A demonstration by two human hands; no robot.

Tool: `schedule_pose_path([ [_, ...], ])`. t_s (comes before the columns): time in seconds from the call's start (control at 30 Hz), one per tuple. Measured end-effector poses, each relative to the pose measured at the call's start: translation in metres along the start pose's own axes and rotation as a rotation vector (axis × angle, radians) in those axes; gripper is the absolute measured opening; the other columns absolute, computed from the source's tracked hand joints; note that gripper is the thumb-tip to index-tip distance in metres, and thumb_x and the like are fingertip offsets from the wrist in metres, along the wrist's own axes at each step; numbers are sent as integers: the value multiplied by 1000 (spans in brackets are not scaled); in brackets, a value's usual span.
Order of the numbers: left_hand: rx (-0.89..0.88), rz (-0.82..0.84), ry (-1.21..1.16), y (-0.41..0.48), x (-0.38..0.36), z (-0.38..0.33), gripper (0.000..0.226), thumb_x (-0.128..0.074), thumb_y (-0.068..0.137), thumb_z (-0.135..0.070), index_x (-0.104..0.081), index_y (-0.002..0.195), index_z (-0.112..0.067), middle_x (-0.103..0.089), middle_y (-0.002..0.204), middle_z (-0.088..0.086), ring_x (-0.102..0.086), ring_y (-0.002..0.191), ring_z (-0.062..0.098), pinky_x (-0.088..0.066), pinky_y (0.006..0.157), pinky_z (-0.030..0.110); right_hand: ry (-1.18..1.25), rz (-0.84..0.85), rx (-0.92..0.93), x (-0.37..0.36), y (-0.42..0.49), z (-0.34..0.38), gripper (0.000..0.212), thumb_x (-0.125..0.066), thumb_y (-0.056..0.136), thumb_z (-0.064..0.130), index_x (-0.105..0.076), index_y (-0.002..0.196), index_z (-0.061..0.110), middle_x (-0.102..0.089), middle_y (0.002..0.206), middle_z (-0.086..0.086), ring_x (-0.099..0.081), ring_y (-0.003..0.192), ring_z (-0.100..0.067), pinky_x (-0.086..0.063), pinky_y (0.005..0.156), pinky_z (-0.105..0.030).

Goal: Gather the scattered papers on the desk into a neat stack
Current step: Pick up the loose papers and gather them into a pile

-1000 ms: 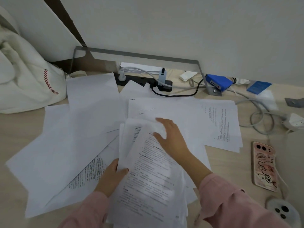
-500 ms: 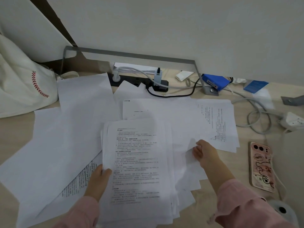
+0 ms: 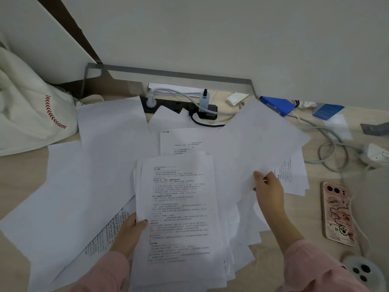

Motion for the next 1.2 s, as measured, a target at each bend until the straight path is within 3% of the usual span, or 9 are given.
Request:
schedule_pose_path([
  [0.17, 10, 29, -17, -1, 2, 0, 18, -47, 92, -2, -58, 102, -11, -64, 90, 6, -60, 81, 24, -46, 66, 27, -223, -164, 501, 26, -26, 38, 19, -37, 98, 16, -49, 95, 1, -52, 87, -9, -50, 75, -27, -41, 61, -35],
  [0.27, 19, 36, -31, -4, 2, -2, 17, -46, 92, -2, -58, 99, -12, -64, 94, 10, -60, 83, 26, -49, 73, 34, -350, -230, 800, 29, -51, 59, 7, -43, 94, 9, -46, 88, 10, -41, 79, 4, -41, 63, -16, -29, 46, -16],
  [0.43, 64, 69, -75, -8, 8, -2, 19, -49, 91, -2, -63, 103, -8, -67, 103, 14, -62, 97, 33, -46, 96, 53, -584, 2, 977, -5, -91, 54, 16, -42, 84, 17, -56, 77, 14, -50, 61, 5, -43, 48, -10, -31, 40, -17],
  [0.57, 40, 113, -162, -16, 9, -1, 19, -52, 92, -17, -66, 104, -11, -69, 108, 17, -65, 98, 33, -49, 92, 49, -715, 217, 938, -51, -114, 22, 19, -70, 67, 17, -53, 62, 18, -50, 51, 6, -47, 39, -10, -13, 35, -14],
  [0.67, 28, 118, -207, -28, 5, -8, 33, -47, 89, -48, -69, 91, -24, -76, 81, -1, -66, 89, 23, -52, 73, 36, -733, 326, 857, -80, -127, 0, 29, -79, 59, 18, -50, 60, 20, -45, 46, 9, -35, 32, -9, 7, 43, -11],
  [0.73, 13, 148, -229, -31, 3, -9, 41, -47, 78, -63, -67, 87, -29, -76, 71, -8, -66, 85, 20, -49, 68, 33, -678, 346, 788, -92, -133, -12, 14, -64, 77, 18, -52, 70, 15, -43, 56, 8, -35, 43, -11, -2, 40, -12],
  [0.87, -24, 239, -144, -31, 1, 1, 65, -58, 57, -79, -69, 102, -33, -75, 99, -3, -70, 95, 17, -52, 88, 39, -524, 556, 489, -103, -136, -18, 24, -37, 97, 22, -57, 102, 11, -61, 87, -3, -46, 69, -15, -37, 58, -27],
  [1.03, -55, 139, -30, -28, -9, 4, 41, -67, 77, -46, -60, 114, -29, -66, 113, -2, -62, 104, 19, -49, 95, 41, -67, 790, 97, -104, -138, -18, 23, -45, 96, 20, -59, 114, 25, -64, 102, 2, -64, 88, -8, -46, 63, -9],
  [1.2, -96, 143, 49, -28, -16, 1, 42, -53, 86, 2, -46, 117, -25, -62, 104, 0, -58, 88, 14, -48, 75, 29, -1, 509, 54, -71, -110, -27, 30, -52, 93, 18, -54, 123, 20, -58, 117, 3, -57, 106, -13, -43, 71, -4],
])
Point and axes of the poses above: each hand's wrist, its own y-axis towards the middle knuckle, its own x-axis out of the back of the hand, z = x × y, the point moved 1 cm from there along y, towards the middle knuckle
